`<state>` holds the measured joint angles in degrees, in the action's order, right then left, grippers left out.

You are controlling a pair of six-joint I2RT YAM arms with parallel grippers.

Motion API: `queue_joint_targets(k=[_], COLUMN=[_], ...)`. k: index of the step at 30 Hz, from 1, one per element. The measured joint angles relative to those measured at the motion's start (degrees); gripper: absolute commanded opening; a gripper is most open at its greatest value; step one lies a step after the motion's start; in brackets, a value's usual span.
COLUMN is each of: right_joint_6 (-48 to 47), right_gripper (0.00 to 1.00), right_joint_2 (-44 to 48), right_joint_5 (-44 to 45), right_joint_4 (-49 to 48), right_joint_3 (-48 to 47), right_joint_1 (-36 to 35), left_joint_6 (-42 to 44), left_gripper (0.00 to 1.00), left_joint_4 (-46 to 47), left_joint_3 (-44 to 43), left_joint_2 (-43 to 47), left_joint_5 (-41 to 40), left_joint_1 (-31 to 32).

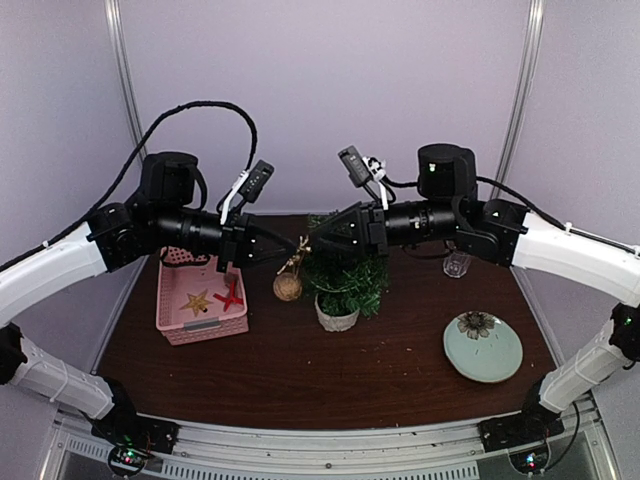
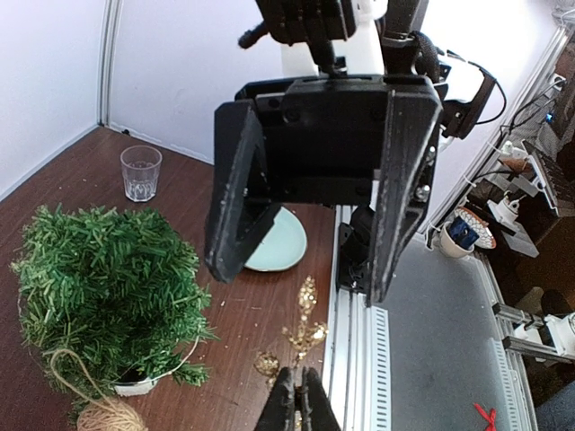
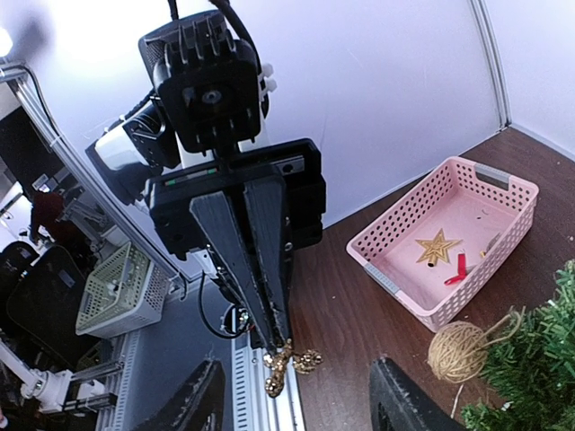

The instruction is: Decorate the small christmas tree

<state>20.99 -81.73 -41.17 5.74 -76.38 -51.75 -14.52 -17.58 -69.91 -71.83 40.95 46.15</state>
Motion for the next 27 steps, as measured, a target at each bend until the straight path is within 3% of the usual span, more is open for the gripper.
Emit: queue_joint_targets(k=[6, 11, 17, 19, 22, 27], right_joint_6=[1.0, 1.8, 1.5, 1.4, 1.3, -0.2], right_gripper=[0.4, 0.17, 0.06, 0.02, 0.0, 0.0], right_joint_2=[-1.5, -2.5, -2.5, -2.5, -2.4, -1.5], right_joint_5=[-1.9, -2.9, -3.6, -3.6, -3.4, -1.9], right_joint_4=[-0.6, -0.6, -0.8, -0.8, -0.3, 1.6], right_joint_3=[-0.4, -1.2, -1.3, -1.3, -1.3, -1.2], right_joint_1=[0.0, 0.0, 0.0, 0.0, 0.0, 0.0], left_joint_6=[-0.1, -0.1, -0.1, -0.1, -0.2, -0.8], left_gripper=[0.0, 0.0, 0.0, 0.11, 0.34, 0.55], left_joint_4=[0.1, 0.3, 0.5, 0.5, 0.4, 0.4], left_joint_3=[0.0, 0.0, 0.0, 0.0, 0.0, 0.0], left_joint_2=[0.0, -0.1, -0.2, -0.2, -0.3, -0.3], left_joint_5=[0.0, -0.2, -1.0, -1.4, -2.0, -4.0], left_joint_1=[0.0, 0.0, 0.0, 0.0, 0.0, 0.0])
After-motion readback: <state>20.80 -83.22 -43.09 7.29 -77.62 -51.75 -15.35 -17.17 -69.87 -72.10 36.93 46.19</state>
